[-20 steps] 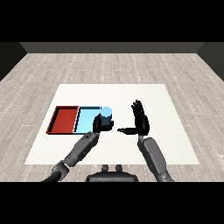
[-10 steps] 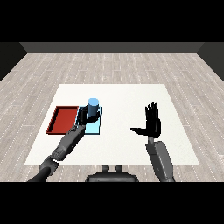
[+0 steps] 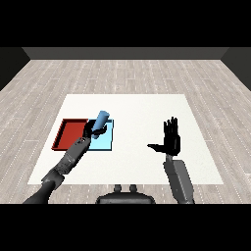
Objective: Pick the blue can and put it in the blue box
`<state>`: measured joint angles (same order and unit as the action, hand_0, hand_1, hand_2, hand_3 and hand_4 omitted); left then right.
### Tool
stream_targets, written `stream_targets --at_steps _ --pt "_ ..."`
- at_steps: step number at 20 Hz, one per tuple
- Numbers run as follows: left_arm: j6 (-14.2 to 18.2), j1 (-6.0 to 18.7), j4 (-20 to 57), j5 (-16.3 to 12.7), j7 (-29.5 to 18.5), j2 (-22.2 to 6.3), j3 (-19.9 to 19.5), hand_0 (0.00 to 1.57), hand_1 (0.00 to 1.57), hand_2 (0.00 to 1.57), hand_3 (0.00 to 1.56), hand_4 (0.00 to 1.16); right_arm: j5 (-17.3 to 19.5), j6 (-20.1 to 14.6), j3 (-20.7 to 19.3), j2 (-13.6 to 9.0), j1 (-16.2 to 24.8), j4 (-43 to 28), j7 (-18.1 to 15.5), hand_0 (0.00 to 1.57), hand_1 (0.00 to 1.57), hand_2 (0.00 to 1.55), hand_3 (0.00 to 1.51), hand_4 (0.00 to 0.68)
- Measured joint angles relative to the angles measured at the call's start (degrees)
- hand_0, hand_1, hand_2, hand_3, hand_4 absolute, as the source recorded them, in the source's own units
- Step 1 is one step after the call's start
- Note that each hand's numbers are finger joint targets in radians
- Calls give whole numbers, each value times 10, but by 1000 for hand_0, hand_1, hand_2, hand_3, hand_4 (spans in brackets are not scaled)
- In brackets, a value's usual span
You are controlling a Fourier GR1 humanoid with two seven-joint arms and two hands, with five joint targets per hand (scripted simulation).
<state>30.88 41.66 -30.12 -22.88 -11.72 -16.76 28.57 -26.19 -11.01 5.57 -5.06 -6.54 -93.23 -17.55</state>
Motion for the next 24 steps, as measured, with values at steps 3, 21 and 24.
stream_targets --at_steps 3,21,24 --pt "2 16 70 17 55 19 14 953 953 847 444 884 -2 7 -3 2 7 12 -7 0 0 0 0 0" --pt "-39 79 279 25 107 65 -45 0 0 0 0 0 -1 24 -34 2 -15 63 -20 0 0 0 0 0" --pt "-23 84 284 33 109 71 -49 0 0 0 0 0 -2 35 -38 4 -13 73 -29 0 0 0 0 0"
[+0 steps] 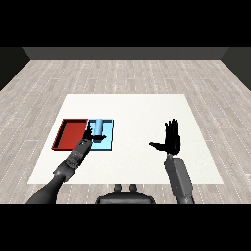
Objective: Pick the blue can and put it in the blue box
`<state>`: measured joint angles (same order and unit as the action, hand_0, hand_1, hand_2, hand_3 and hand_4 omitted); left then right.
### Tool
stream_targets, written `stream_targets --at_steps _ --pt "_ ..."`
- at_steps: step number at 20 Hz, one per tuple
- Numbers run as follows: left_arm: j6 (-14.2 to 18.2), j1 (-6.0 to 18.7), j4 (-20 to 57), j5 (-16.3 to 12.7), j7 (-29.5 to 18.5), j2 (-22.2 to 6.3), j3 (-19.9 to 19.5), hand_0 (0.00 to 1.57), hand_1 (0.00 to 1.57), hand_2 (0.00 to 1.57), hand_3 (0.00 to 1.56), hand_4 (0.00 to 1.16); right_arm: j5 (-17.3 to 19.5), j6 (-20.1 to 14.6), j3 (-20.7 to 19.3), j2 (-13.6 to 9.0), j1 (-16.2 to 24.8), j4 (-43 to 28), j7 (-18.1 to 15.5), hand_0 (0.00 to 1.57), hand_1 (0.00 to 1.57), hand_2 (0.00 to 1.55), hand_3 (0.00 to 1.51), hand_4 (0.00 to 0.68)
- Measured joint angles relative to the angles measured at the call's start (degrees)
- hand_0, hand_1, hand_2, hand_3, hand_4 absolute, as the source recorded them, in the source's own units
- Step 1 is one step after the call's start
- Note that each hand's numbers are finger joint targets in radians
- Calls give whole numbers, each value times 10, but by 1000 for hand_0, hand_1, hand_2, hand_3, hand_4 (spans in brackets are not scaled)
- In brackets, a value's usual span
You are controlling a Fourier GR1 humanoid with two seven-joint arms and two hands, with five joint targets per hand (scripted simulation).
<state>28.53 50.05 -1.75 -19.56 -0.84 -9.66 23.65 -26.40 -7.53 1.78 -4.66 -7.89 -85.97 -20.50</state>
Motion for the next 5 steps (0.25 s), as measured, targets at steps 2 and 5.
stream_targets --at_steps 2,5 --pt "14 -7 -12 -6 -24 -4 -13 0 0 0 0 0 1 5 2 5 2 5 -7 0 0 0 0 0" --pt "15 -6 -46 -23 -86 -13 -35 0 0 0 0 0 6 6 4 2 0 4 -4 0 0 0 0 0"
